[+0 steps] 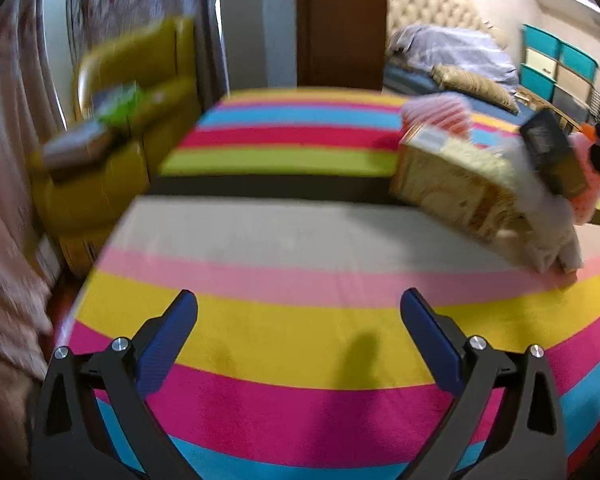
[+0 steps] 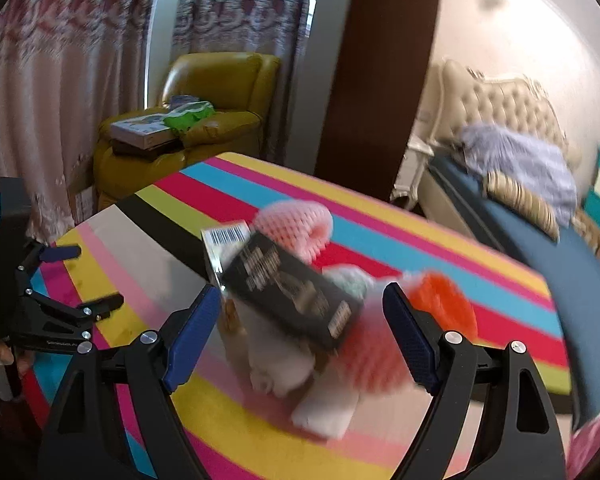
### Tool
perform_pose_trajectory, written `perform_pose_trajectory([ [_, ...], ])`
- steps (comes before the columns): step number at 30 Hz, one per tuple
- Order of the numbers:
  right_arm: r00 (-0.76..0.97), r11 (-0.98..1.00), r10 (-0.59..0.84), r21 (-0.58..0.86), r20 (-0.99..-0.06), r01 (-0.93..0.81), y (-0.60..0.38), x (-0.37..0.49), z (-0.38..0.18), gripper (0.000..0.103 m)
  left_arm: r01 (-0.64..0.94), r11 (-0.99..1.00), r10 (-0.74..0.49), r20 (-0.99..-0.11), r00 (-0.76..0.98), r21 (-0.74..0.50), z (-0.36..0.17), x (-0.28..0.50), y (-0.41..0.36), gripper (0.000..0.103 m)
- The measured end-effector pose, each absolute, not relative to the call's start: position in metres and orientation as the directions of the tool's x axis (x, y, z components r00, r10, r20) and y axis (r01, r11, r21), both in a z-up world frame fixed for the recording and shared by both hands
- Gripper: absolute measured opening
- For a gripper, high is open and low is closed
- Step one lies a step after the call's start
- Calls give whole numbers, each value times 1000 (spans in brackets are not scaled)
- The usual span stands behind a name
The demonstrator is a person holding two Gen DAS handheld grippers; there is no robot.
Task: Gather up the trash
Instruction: 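Grasp the black DORMI box with the right tool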
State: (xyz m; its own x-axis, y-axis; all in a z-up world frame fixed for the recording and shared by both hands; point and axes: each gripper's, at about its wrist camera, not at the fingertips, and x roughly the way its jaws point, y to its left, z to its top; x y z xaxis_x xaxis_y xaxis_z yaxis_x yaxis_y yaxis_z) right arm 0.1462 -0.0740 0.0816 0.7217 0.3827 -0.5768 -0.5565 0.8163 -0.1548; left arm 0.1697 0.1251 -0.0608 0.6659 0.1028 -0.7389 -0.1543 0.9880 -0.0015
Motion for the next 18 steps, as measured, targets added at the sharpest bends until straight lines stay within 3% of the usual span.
perform_pose_trajectory([
  [5,676,768,400,-175,-619,-616,-57,164,82,79,-168,981,36,-759,650,-98,-66,176,140,98],
  [11,610,764,389,-129,-690,-633,-69,177,53,77,-170,985,79,-774,628,-37,-69,182,131,98],
  [14,648,786,352,-163,-676,-597,-79,173,42,51,-164,986,96,-779,620,-9,-69,185,126,98],
  [16,654,800,365,-136,-663,-584,-89,172,45,19,-165,986,94,-779,620,-12,-70,185,126,98],
  [18,659,814,377,-106,-651,-571,-101,169,52,7,-165,986,95,-779,620,-10,-72,183,128,98],
])
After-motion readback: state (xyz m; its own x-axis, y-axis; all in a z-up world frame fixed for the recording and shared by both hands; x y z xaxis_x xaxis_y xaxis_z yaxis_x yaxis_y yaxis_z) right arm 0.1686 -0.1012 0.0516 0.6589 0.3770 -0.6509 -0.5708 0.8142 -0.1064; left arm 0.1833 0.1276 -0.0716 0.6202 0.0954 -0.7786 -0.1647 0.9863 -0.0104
